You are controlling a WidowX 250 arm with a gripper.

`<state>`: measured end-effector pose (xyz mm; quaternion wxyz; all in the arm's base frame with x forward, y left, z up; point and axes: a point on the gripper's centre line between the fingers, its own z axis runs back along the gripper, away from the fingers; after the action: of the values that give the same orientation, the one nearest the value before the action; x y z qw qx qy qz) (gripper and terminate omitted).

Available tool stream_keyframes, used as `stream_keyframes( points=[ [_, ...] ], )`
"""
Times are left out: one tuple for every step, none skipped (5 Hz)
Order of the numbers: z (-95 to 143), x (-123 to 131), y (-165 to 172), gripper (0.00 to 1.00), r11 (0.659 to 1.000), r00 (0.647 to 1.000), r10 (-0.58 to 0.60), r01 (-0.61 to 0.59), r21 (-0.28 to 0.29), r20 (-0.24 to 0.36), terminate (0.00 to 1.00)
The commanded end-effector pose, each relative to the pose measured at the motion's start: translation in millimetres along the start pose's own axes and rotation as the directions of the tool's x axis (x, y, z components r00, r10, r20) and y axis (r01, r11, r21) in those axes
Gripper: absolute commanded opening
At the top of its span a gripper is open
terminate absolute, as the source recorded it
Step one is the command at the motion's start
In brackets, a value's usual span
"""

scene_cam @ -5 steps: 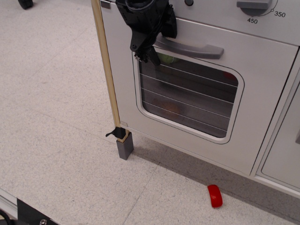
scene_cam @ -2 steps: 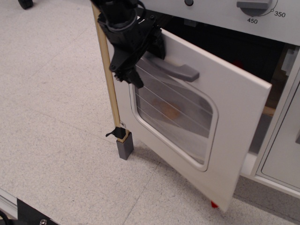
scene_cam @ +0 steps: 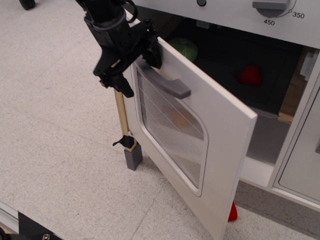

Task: Open oven

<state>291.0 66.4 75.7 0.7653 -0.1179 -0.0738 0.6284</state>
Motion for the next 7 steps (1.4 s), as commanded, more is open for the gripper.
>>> stream_keyframes(
  points=[
    [77.2,-14.2,-52.2,1.0,0.996,0.999,0.011,-0.015,-0.085,-0.05,0.0],
    [89.2,-37.0,-71.7,1.0,0.993,0.996,0.033,-0.042,-0.113,-0.085,0.0],
    [72.6,-62.0,-90.8,1.0,0.995,0.991,0.041,-0.052,-0.086,-0.126,0.0],
    [39.2,-81.7,-83.1,1.0,1.0,1.0,-0.002,0.002,0.011,-0.005,0.0],
    [18.2,-90.6,-66.8,1.0,0.991,0.999,0.018,-0.023,0.133,0.037,0.0],
    [2.7,-86.0,-48.2,1.0,0.989,0.997,0.014,-0.024,0.148,0.07,0.0],
    [-5.2,-72.8,-25.4,1.0,0.986,0.997,-0.042,0.032,0.165,0.057,0.0]
  ],
)
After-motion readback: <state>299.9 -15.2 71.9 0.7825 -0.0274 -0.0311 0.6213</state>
